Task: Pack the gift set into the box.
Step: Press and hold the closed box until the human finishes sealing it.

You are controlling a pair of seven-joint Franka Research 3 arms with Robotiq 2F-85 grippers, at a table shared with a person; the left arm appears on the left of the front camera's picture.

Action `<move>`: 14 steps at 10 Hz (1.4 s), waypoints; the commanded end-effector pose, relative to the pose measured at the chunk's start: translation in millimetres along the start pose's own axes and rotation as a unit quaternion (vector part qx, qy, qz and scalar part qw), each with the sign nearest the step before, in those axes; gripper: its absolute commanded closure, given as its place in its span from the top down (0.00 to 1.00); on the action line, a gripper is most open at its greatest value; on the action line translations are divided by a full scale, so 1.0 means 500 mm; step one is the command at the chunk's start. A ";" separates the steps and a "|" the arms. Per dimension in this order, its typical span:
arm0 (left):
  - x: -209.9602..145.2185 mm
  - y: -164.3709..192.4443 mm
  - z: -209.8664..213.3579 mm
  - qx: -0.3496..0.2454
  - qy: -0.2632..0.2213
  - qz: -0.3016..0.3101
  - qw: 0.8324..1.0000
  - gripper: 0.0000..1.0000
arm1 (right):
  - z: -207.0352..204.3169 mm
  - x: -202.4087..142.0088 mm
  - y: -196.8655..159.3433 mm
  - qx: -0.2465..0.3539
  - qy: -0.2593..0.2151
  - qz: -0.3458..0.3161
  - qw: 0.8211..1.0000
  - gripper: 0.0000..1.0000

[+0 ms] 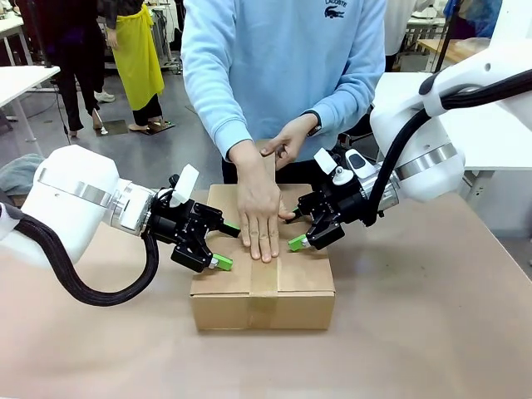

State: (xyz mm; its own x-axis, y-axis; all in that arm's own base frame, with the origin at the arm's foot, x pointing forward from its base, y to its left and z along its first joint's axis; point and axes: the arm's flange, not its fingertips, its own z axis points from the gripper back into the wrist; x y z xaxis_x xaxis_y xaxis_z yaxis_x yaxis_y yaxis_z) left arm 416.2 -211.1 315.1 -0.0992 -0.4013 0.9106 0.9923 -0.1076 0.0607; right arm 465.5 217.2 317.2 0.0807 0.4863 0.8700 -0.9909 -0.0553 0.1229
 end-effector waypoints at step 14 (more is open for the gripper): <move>-0.001 -0.002 0.000 -0.006 0.001 -0.002 1.000 1.00 | -0.002 -0.005 0.001 -0.001 0.001 -0.004 1.000 1.00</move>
State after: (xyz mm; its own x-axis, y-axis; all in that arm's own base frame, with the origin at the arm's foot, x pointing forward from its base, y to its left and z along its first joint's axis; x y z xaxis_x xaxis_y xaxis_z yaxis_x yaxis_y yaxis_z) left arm 416.2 -211.1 315.1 -0.0994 -0.4016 0.9104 0.9923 -0.1081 0.0607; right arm 465.7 216.8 317.2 0.0812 0.4862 0.8700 -0.9909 -0.0544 0.1229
